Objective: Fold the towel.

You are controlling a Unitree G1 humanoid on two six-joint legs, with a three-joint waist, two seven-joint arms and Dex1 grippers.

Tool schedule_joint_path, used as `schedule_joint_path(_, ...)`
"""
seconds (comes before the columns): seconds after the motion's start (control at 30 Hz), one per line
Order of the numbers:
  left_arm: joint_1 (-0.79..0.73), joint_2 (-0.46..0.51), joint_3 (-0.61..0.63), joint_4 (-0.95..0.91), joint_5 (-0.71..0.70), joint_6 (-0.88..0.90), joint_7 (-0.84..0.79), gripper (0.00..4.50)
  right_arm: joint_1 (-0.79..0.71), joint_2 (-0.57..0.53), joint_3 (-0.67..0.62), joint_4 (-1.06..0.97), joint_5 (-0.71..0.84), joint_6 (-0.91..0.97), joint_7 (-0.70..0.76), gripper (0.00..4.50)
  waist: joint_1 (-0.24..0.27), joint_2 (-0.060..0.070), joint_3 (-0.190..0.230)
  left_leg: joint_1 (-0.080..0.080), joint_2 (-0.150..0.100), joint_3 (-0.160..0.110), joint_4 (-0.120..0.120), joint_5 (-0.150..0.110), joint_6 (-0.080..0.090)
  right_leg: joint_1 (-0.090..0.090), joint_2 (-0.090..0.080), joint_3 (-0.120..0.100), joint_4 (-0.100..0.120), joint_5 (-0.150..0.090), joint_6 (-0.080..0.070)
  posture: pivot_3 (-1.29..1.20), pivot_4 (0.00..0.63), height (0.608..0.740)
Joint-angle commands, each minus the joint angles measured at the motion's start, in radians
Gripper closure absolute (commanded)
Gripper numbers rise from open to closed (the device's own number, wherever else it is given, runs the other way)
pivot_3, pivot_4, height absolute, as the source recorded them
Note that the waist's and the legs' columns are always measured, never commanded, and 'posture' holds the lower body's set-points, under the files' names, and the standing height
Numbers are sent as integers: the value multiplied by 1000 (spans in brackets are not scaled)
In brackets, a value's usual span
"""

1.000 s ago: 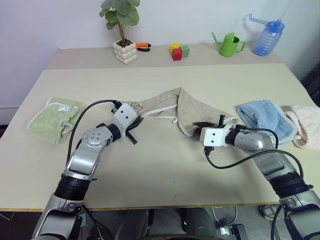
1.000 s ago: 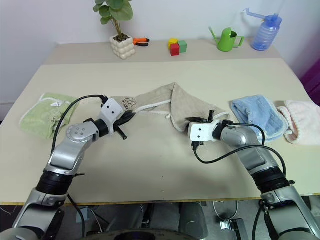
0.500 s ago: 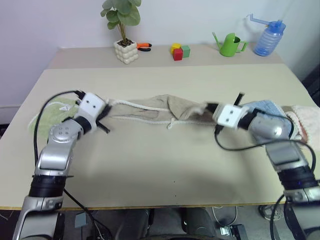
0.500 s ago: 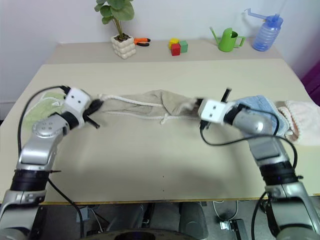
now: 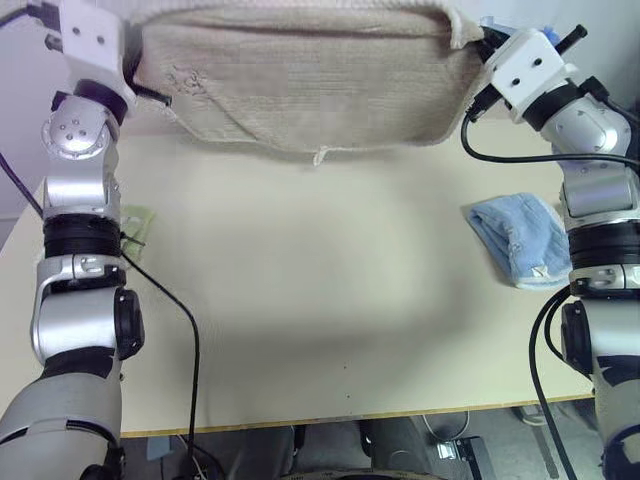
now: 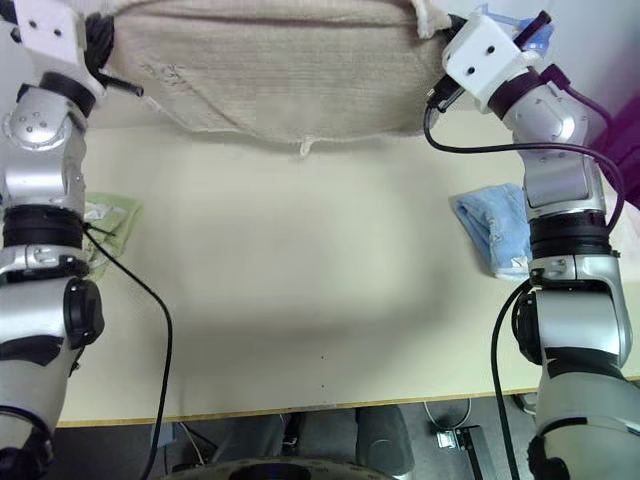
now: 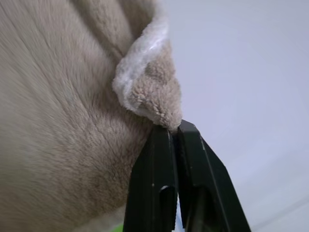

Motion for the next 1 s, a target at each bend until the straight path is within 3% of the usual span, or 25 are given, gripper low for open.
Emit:
schedule_joint_path(0.03, 190, 55, 31, -198, -82, 57, -151, 4500, 135, -17, -30, -141, 119, 36, 138, 4439, -8, 0, 0, 1, 0, 0, -1, 0, 0, 0, 0, 0, 1, 0, 0, 0, 150, 732)
schedule_joint_path(0.13, 397, 82, 62, -387, -142, 162, -213, 4500, 291, -13, -35, -259, 201, 111, 225, 4439, -8, 0, 0, 0, 0, 0, 1, 0, 0, -1, 1, 1, 1, 0, 0, 0, 150, 732)
schedule_joint_path(0.27, 616, 106, 89, -582, -177, 263, -245, 4500, 476, -27, 0, -362, 199, 155, 305, 4439, -1, 1, 0, 0, 0, 0, 3, 0, 0, -1, 2, 3, 1, 0, 0, 0, 150, 732)
schedule_joint_path(0.43, 707, 104, 100, -682, -192, 339, -235, 4500, 586, -54, 35, -420, 196, 222, 395, 4439, 25, 1, 0, 2, 1, 1, 8, -2, 3, 2, 2, 3, 4, 0, -1, 0, 150, 732)
schedule_joint_path(0.57, 709, 101, 96, -698, -200, 366, -235, 4500, 620, -89, 39, -460, 199, 283, 445, 3155, 31, 1, 0, 2, 0, 1, 10, -2, 4, 2, 2, 3, 5, 1, -1, 0, 150, 732)
schedule_joint_path(0.77, 703, 83, 68, -717, -199, 387, -238, 4500, 653, -116, 35, -530, 188, 331, 453, 172, 28, 1, 0, 2, 1, 1, 10, -1, 1, 2, 2, 3, 4, 1, -1, 0, 150, 732)
schedule_joint_path(1.0, 675, 56, 38, -721, -195, 398, -240, 4500, 666, -54, 64, -653, 148, 438, 367, 172, 28, 1, 0, 2, 1, 1, 10, -1, 1, 2, 2, 3, 4, 1, -1, 0, 150, 732)
